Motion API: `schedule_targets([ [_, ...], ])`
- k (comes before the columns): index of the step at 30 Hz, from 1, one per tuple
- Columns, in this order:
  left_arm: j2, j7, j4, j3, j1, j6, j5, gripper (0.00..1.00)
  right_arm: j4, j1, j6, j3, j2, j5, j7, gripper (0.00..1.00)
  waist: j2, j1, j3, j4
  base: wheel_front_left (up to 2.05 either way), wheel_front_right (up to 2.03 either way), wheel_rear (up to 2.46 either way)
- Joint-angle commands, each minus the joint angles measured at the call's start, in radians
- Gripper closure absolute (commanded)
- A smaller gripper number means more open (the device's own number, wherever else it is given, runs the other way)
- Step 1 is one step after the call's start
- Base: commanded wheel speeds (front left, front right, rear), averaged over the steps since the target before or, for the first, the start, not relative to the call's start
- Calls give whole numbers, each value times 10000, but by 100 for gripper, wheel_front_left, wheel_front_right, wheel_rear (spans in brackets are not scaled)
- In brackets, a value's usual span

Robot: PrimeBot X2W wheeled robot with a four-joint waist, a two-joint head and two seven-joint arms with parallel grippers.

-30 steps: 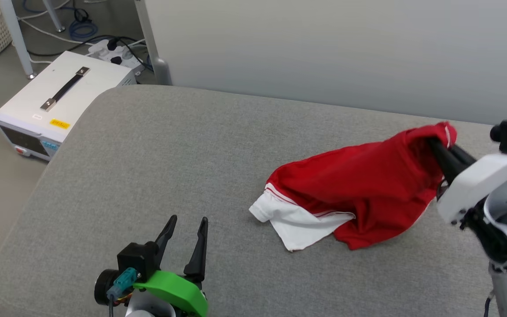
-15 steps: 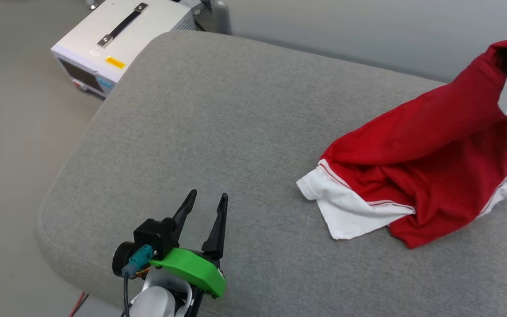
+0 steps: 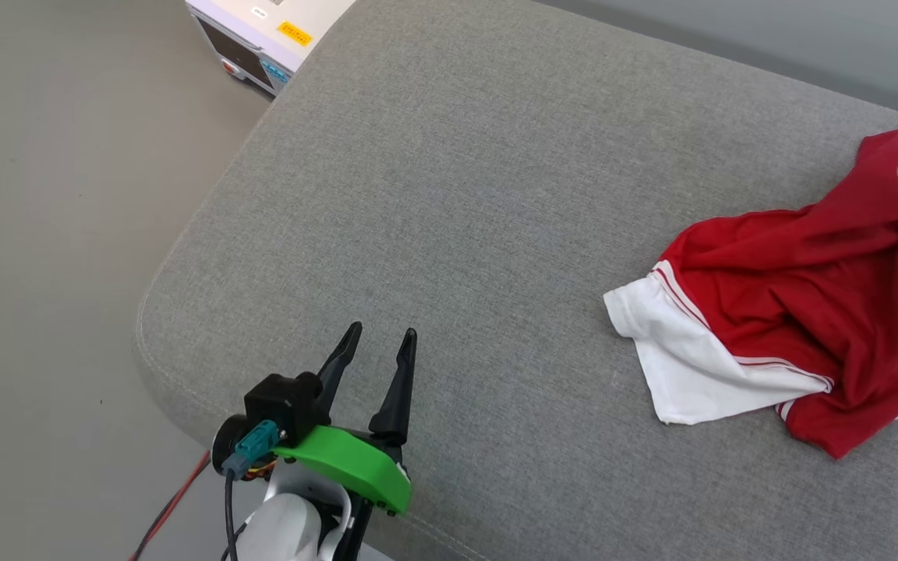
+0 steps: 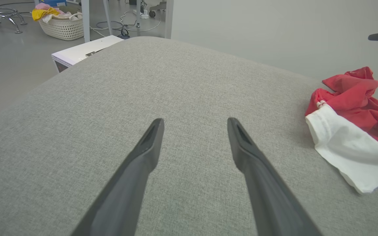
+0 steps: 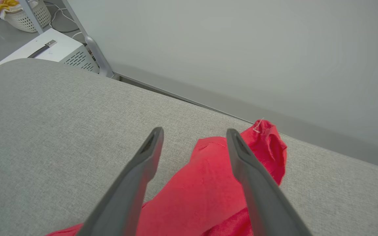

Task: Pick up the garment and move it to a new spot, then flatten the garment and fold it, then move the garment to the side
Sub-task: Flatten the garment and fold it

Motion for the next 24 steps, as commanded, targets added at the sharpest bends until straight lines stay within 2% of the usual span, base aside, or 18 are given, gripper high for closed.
schedule_targets([
  [1, -51, -57, -22, 29, -130, 54, 14, 0, 209, -139, -7, 100, 69, 48, -321, 0, 0, -2, -128, -146, 0, 0, 0],
  [7, -51, -57, -18, 278, -42, 35, 243, 0, 642, 67, -7, 1152, 302, 958, -1634, 0, 0, -2, -766, -891, 0, 0, 0],
  [12, -47, -57, -25, 464, 39, -16, 450, 0, 143, 765, -7, 2667, 205, 2312, -2612, 0, 0, -2, -1348, -1613, 0, 0, 0],
  [15, 13, -57, -41, 544, 174, -41, 598, 0, -640, 1500, -7, 3628, 47, 3334, -3094, 0, 0, -2, -1705, -2125, 0, 0, 0],
  [17, 73, -57, -70, 678, 401, -73, 653, 0, -2326, 2841, -7, 4597, -476, 4429, -3835, 0, 0, -2, -2114, -2848, 0, 0, 0],
  [24, 139, -57, -133, 705, 602, -112, 672, 0, -4715, 5017, -7, 4707, -988, 4761, -4653, 0, 0, -2, -2391, -3688, 0, 0, 0],
])
